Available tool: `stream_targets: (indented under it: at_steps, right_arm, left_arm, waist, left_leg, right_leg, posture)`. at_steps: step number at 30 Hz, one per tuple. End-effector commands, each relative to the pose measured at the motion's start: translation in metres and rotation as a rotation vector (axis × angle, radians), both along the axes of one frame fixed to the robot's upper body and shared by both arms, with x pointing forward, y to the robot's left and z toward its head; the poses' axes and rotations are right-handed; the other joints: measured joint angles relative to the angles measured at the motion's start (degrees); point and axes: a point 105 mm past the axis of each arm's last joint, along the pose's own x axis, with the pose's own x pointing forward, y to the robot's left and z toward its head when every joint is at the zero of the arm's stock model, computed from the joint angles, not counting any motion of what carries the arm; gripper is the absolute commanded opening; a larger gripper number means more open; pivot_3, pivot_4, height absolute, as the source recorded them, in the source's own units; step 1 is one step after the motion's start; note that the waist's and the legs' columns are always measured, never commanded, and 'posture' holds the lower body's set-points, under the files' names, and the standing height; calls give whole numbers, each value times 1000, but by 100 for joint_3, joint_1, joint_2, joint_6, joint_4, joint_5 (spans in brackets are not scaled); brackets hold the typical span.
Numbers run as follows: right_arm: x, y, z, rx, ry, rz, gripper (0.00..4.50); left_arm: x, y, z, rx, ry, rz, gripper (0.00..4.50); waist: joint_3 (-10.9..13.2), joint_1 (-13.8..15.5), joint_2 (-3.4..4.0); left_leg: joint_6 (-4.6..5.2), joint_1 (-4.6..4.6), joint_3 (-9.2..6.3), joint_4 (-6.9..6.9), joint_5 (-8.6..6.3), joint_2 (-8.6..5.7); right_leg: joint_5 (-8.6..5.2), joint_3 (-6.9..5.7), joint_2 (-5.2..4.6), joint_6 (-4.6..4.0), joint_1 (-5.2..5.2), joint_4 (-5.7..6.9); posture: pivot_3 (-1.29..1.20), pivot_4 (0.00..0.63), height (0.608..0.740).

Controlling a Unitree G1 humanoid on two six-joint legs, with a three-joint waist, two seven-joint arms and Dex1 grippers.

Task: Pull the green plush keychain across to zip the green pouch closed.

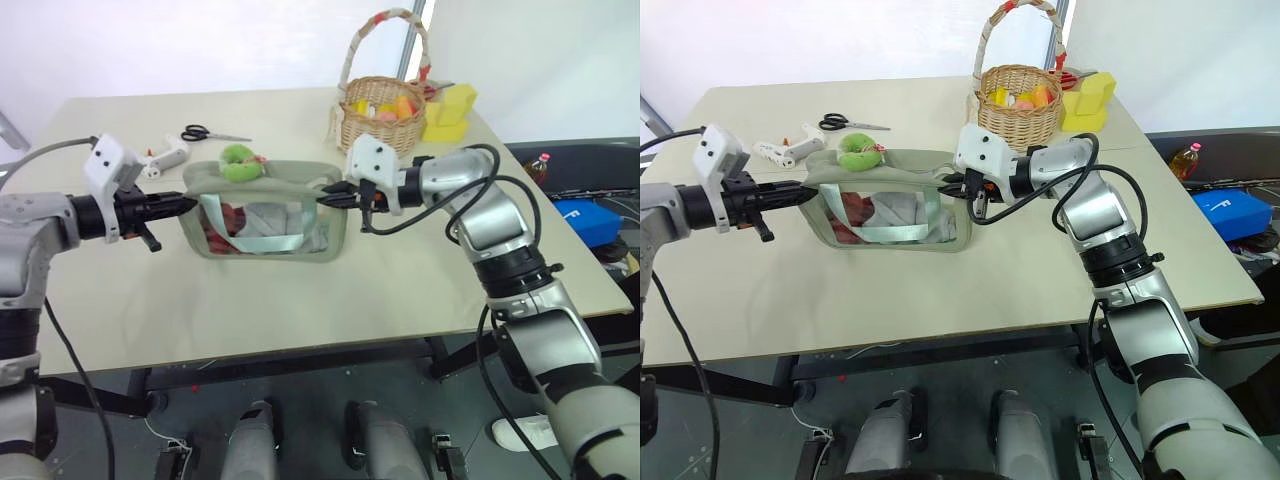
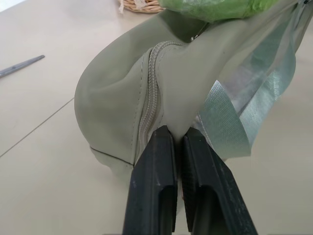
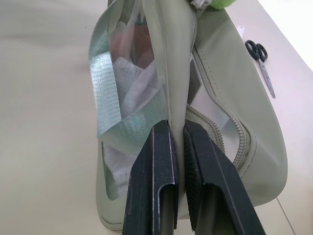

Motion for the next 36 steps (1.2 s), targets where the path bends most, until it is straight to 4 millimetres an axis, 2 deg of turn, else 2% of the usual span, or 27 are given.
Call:
stream_targets:
  at_steps: [1, 3, 9, 10, 14, 16, 18, 22, 31, 36]
  right_arm:
    - [1, 3, 13, 23, -30, 1, 379]
    - [2, 0, 18, 35, -22, -7, 1082]
    - [7, -6, 45, 7, -117, -18, 4160]
    - [8, -5, 50, 4, -133, -17, 4400]
    - [-3, 33, 81, 110, -156, 69, 4400]
    - [-9, 53, 85, 163, -122, 114, 4400]
    - [-9, 68, 83, 186, -106, 127, 4400]
    - [0, 86, 74, 209, -80, 103, 4400]
    - [13, 100, 55, 194, -3, 73, 4400]
    - [16, 101, 55, 204, 2, 78, 2073]
  left_arm:
    - [-1, -4, 8, 27, -34, -23, 2]
    - [-1, -4, 8, 24, -37, -24, 0]
    - [-2, -3, 8, 27, -44, -22, 0]
    - [-2, -3, 8, 30, -45, -24, 0]
    - [-1, -4, 6, 40, -48, -29, 0]
    - [-1, -5, 8, 34, -51, -29, 0]
    - [0, -5, 8, 31, -54, -29, 0]
    - [0, -7, 8, 31, -56, -34, 0]
    - [-3, -8, 9, 34, -62, -38, 0]
    - [-3, -8, 9, 37, -66, -38, 0]
  waist:
    - [0, 0, 0]
    - [0, 4, 0]
    - [1, 14, 1]
    - [1, 12, 2]
    - [1, 1, 3]
    - [1, -11, 3]
    - [1, 0, 3]
    - [-1, 37, 0]
    - [0, 11, 1]
    - [0, 25, 1]
  left_leg:
    - [0, 0, 0, 0, 0, 0]
    - [0, 0, 0, 0, 0, 0]
    - [0, -3, 2, 0, 0, 0]
    - [0, -3, 2, -1, 0, 0]
    - [-1, -4, 3, -8, 0, 0]
    - [-1, -3, 3, -12, 0, 1]
    - [0, -3, 3, -12, 0, 3]
    - [-1, -9, 9, -4, 0, 3]
    - [-1, -8, 12, -10, 0, 3]
    - [-1, -8, 11, -8, 0, 3]
  right_leg:
    - [0, 0, 0, 0, 0, 0]
    - [0, 0, 0, 0, -1, 0]
    - [0, 0, -2, 0, -3, -3]
    - [0, 0, -2, 0, -4, -3]
    - [0, 1, -2, 0, -9, -3]
    - [0, 1, -1, 0, -12, -1]
    - [0, -1, 1, 0, -10, -1]
    - [1, -2, -3, 0, -4, -7]
    - [3, -1, -2, -3, -7, -8]
    - [3, -2, -2, -3, -5, -8]
  posture:
    - [0, 150, 740]
    - [0, 150, 740]
    - [0, 150, 740]
    - [0, 150, 740]
    - [0, 150, 740]
    - [0, 150, 740]
    - [0, 150, 740]
    - [0, 150, 740]
    - [0, 150, 740]
    - [0, 150, 740]
